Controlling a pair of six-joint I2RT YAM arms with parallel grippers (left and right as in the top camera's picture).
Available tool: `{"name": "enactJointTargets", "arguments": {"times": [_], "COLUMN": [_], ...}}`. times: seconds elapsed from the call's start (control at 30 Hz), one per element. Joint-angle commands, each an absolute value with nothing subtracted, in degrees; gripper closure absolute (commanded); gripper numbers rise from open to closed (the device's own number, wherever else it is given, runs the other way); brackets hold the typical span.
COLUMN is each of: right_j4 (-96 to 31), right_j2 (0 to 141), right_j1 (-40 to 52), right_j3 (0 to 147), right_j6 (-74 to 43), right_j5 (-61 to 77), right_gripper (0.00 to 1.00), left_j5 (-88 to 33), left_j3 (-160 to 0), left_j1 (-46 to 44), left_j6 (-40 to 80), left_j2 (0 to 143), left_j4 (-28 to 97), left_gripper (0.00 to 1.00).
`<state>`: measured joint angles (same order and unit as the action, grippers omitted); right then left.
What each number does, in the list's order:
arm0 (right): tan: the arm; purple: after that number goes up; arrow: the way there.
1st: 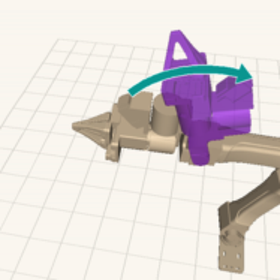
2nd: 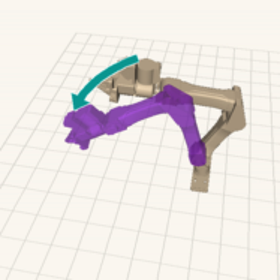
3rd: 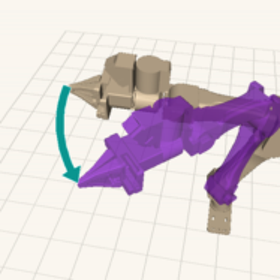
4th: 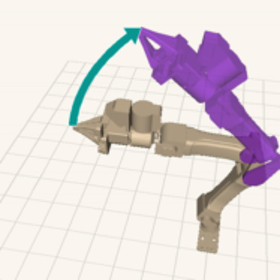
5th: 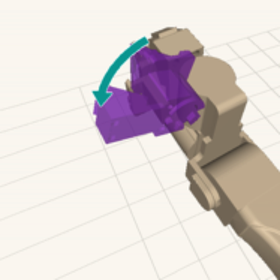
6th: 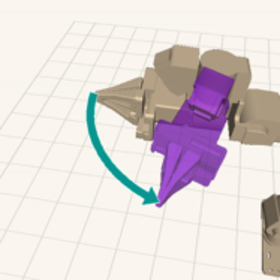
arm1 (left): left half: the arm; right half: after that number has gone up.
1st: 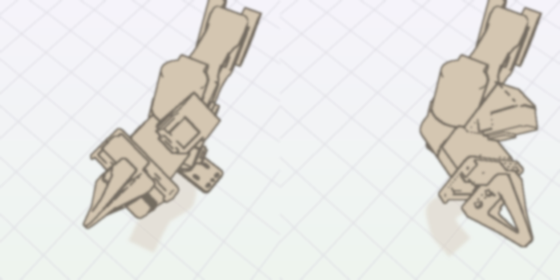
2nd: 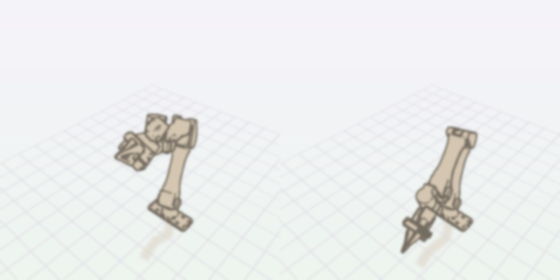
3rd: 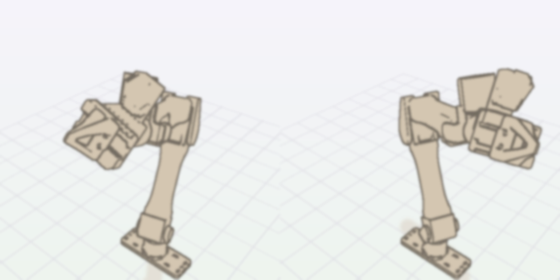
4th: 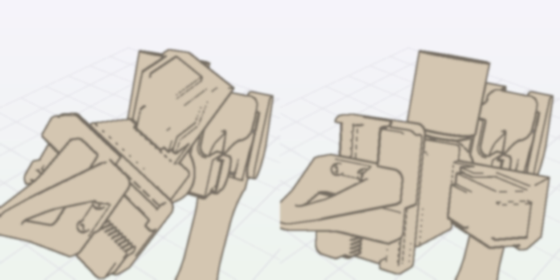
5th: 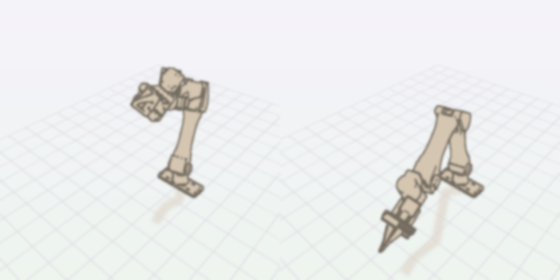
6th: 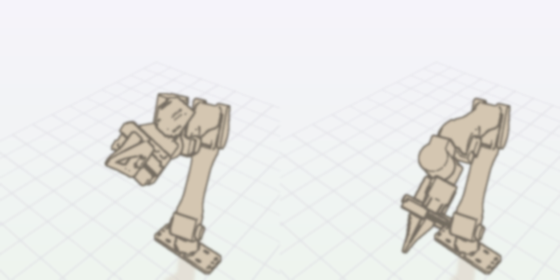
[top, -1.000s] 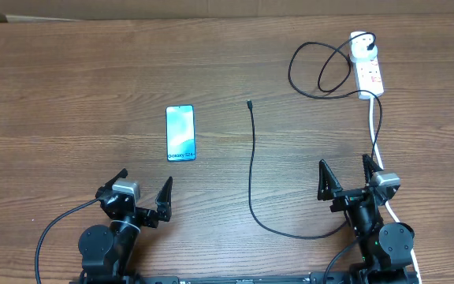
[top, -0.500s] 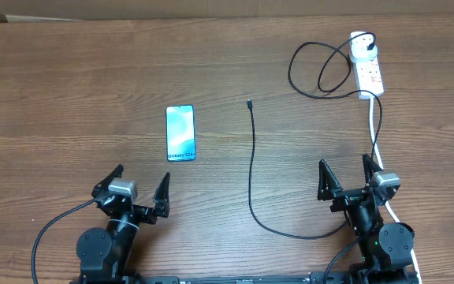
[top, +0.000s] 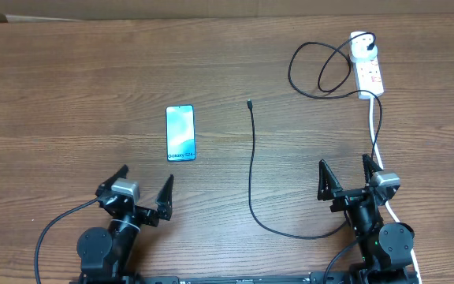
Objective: Plug charger to phone and switch on socket
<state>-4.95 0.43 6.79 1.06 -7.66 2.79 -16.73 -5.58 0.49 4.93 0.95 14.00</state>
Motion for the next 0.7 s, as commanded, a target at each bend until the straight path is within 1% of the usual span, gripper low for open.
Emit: {"name": "enactJointTargets", "arguments": {"times": [0.0, 0.1, 0.23, 0.3, 0.37, 0.43, 0.53, 0.63, 0.67], "right_j4": [-4.6, -4.6, -4.6, -4.6, -4.6, -4.6, -4.6, -4.6, -4.6], "right_j2": [0.2, 0.2, 0.2, 0.2, 0.2, 0.2, 0.2, 0.2, 0.2], "right_j1": [7.1, 7.1, 7.1, 7.1, 7.1, 7.1, 7.1, 7.1, 7.1], "right_j3": [0.5, 0.5, 0.5, 0.5, 0.5, 0.5, 0.5, 0.5, 0.5], "right_j6": [-7.4, -7.4, -7.4, -7.4, -7.4, -7.4, -7.4, -7.4, -7.4], "right_j5": [3.1, 3.1, 3.1, 3.1, 3.1, 3.1, 3.1, 3.1, 3.1], "right_gripper": [0.0, 0.0, 0.0, 0.0, 0.0, 0.0, 0.0, 0.0, 0.0], "left_j5": [-18.2, -14.0, -13.6, -13.6, -15.0, -17.8, -21.4, -22.3, -21.9], "left_j3": [-5.1, -5.1, -5.1, -5.1, -5.1, -5.1, -5.1, -5.6, -6.3], "left_j1": [0.7, 0.7, 0.7, 0.7, 0.7, 0.7, 0.7, 0.7, 0.7], "left_j6": [4.3, 3.6, 5.0, 7.5, 13.0, 19.1, 24.6, 25.8, 25.8], "left_j2": [0.2, 0.2, 0.2, 0.2, 0.2, 0.2, 0.2, 0.2, 0.3], "left_j4": [15.1, 15.7, 15.7, 14.6, 12.0, 7.3, -4.2, -17.6, -20.1], "left_gripper": [0.0, 0.0, 0.0, 0.0, 0.0, 0.0, 0.0, 0.0, 0.0]}}
